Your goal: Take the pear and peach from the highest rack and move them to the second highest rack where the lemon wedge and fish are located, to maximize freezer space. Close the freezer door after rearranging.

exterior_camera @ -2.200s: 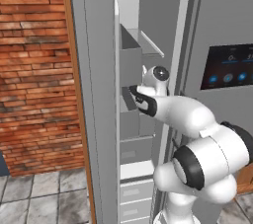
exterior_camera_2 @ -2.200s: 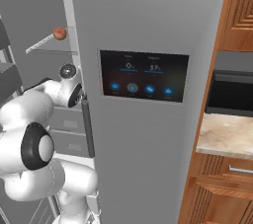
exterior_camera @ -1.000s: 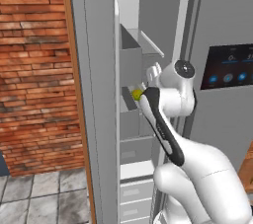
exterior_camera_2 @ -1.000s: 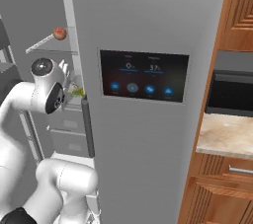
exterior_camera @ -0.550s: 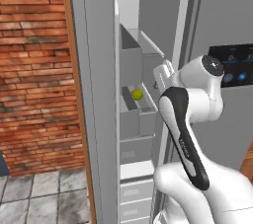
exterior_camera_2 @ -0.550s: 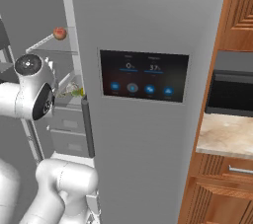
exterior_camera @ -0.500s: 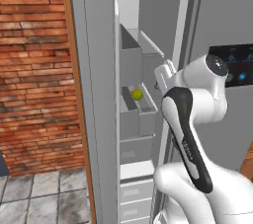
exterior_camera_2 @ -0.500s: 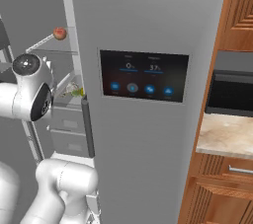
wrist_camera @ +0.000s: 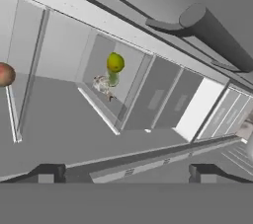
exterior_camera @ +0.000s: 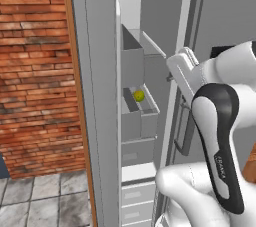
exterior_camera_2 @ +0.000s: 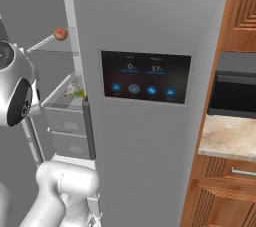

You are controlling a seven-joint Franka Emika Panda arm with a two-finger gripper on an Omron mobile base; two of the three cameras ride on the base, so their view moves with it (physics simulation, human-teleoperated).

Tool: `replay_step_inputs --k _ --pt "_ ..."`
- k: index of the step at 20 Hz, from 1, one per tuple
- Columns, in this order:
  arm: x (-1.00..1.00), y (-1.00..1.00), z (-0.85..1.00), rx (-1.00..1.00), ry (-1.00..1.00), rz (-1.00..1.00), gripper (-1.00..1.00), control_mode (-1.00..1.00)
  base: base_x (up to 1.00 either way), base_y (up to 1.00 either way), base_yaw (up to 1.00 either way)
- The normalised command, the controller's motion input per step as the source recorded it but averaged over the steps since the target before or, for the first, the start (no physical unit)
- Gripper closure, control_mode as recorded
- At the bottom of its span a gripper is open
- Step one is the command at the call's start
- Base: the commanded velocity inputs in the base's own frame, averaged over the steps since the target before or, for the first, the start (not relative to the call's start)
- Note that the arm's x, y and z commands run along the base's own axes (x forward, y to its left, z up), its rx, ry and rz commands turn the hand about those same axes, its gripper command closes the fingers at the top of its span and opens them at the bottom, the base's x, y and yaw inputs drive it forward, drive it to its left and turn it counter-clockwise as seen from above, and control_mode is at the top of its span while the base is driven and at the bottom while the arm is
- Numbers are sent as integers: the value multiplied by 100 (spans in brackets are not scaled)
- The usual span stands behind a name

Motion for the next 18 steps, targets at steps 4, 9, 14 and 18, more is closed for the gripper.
replay_step_inputs --k 4,9,14,18 --pt "6 0 63 0 -16 -1 -100 -100 0 0 0" --pt "31 0 31 0 -12 -11 -100 -100 0 0 0" --pt "58 1 7 0 -11 -11 -100 -100 0 0 0" --pt "70 0 0 0 -6 0 -100 -100 0 0 0"
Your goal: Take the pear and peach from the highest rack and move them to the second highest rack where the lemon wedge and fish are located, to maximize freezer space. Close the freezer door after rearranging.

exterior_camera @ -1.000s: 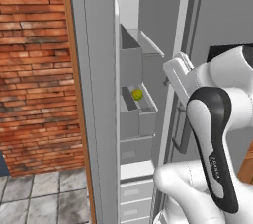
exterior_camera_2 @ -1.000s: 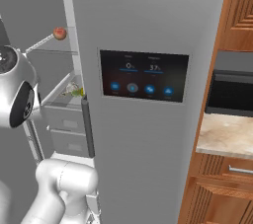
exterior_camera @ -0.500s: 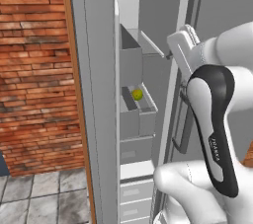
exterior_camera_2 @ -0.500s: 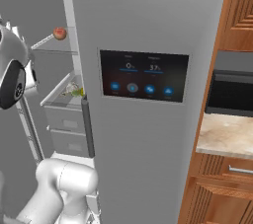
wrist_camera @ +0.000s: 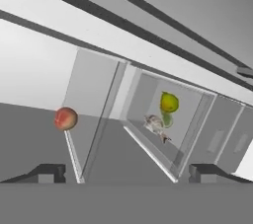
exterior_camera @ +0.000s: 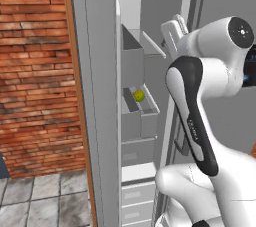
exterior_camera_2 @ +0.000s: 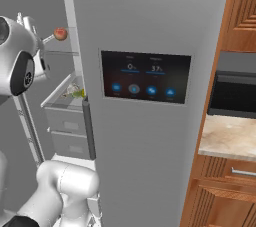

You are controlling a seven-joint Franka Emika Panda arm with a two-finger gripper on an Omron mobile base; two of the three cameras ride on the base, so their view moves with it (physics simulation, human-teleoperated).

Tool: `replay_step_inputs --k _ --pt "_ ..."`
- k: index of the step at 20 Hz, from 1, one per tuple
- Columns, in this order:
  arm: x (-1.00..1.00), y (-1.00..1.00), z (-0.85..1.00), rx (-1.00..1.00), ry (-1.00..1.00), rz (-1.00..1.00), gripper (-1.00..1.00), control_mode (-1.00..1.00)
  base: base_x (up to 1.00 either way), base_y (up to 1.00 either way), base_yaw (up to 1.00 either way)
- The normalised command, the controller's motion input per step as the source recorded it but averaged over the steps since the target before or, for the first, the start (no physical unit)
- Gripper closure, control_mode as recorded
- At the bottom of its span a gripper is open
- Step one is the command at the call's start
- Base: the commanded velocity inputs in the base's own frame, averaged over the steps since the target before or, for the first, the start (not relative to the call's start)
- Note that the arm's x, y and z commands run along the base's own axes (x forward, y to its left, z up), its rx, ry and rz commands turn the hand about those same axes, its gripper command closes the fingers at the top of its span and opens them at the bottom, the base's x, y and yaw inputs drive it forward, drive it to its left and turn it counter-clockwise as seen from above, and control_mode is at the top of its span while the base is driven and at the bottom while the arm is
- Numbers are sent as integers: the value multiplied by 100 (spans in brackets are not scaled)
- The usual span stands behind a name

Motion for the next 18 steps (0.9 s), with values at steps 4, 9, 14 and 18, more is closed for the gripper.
replay_step_inputs --k 4,9,14,18 --pt "57 0 0 1 -5 4 -100 -100 0 0 0" --pt "35 1 2 1 -4 13 -100 -100 0 0 0" --pt "28 17 8 0 0 8 -100 -100 0 0 0" --pt "40 23 5 0 0 0 -100 -100 0 0 0"
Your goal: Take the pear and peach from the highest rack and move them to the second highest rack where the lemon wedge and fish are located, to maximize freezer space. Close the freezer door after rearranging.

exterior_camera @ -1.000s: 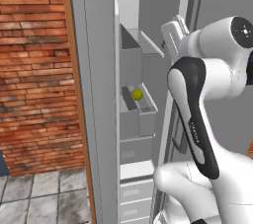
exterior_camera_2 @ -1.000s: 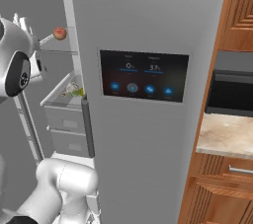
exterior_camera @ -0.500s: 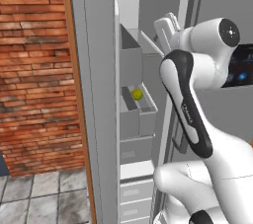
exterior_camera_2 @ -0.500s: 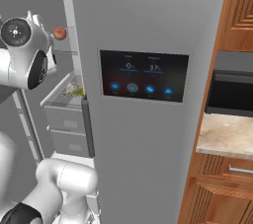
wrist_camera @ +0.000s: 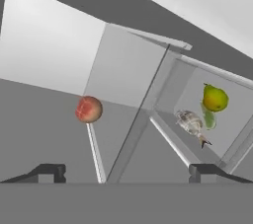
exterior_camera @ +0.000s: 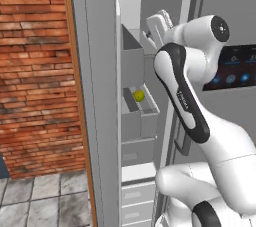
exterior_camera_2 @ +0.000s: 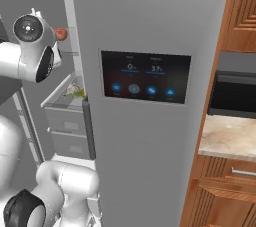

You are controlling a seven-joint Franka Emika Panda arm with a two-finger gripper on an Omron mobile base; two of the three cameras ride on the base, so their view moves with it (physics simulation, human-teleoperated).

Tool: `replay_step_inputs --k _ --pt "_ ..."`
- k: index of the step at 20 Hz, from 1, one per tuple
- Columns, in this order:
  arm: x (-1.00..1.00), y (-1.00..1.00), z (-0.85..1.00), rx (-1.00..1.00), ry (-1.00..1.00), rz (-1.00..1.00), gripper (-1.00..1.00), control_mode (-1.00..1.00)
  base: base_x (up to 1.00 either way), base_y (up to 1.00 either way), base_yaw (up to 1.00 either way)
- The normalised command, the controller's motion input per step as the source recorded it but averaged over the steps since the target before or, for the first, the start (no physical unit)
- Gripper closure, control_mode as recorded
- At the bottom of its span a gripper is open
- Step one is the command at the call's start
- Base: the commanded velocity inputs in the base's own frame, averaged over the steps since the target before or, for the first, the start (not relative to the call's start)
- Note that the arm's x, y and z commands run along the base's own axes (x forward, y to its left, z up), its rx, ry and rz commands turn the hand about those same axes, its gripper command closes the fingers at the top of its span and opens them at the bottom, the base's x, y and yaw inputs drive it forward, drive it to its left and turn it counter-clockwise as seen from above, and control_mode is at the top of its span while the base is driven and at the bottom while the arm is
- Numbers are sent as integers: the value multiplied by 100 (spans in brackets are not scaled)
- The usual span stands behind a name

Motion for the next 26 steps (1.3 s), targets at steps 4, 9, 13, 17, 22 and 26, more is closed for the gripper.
replay_step_inputs --k 4,9,13,17,22,26 --pt "45 15 0 0 0 0 -100 -100 0 0 0" --pt "54 0 0 1 0 0 -100 -100 0 0 0" --pt "49 8 0 1 0 1 -100 -100 0 0 0" --pt "45 24 0 0 0 1 -100 -100 0 0 0" --pt "49 20 0 0 2 1 -100 -100 0 0 0" --pt "58 8 0 2 7 2 -100 -100 0 0 0"
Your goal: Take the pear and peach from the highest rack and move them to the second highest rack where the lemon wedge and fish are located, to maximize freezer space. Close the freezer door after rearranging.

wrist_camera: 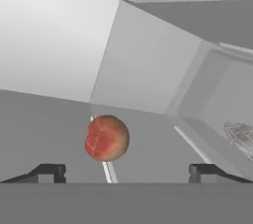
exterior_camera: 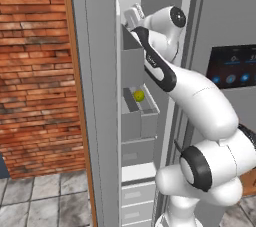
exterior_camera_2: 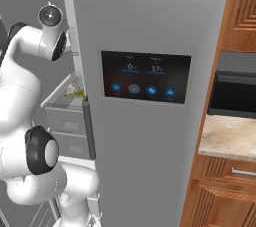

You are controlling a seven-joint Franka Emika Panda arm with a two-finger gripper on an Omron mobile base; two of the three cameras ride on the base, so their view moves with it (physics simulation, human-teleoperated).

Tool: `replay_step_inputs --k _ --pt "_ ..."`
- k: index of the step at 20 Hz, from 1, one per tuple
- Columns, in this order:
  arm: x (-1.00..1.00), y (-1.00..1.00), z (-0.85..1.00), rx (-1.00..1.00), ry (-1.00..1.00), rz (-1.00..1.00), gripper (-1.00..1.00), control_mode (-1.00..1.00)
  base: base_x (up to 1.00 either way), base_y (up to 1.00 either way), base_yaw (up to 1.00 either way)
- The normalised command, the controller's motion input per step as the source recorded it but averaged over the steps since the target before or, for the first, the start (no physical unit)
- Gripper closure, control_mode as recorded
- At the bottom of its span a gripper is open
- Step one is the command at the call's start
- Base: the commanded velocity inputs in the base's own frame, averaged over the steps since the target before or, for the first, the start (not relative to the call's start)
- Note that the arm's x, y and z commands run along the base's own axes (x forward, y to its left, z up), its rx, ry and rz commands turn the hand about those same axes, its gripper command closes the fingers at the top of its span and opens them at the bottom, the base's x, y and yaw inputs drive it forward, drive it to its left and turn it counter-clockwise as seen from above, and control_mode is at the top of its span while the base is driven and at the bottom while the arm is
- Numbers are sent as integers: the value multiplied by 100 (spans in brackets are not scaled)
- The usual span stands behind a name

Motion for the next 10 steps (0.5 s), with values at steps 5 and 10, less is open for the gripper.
replay_step_inputs --k 5,10 --pt "48 10 0 2 9 3 -100 -100 0 0 0" --pt "36 20 0 0 7 3 -100 -100 0 0 0"
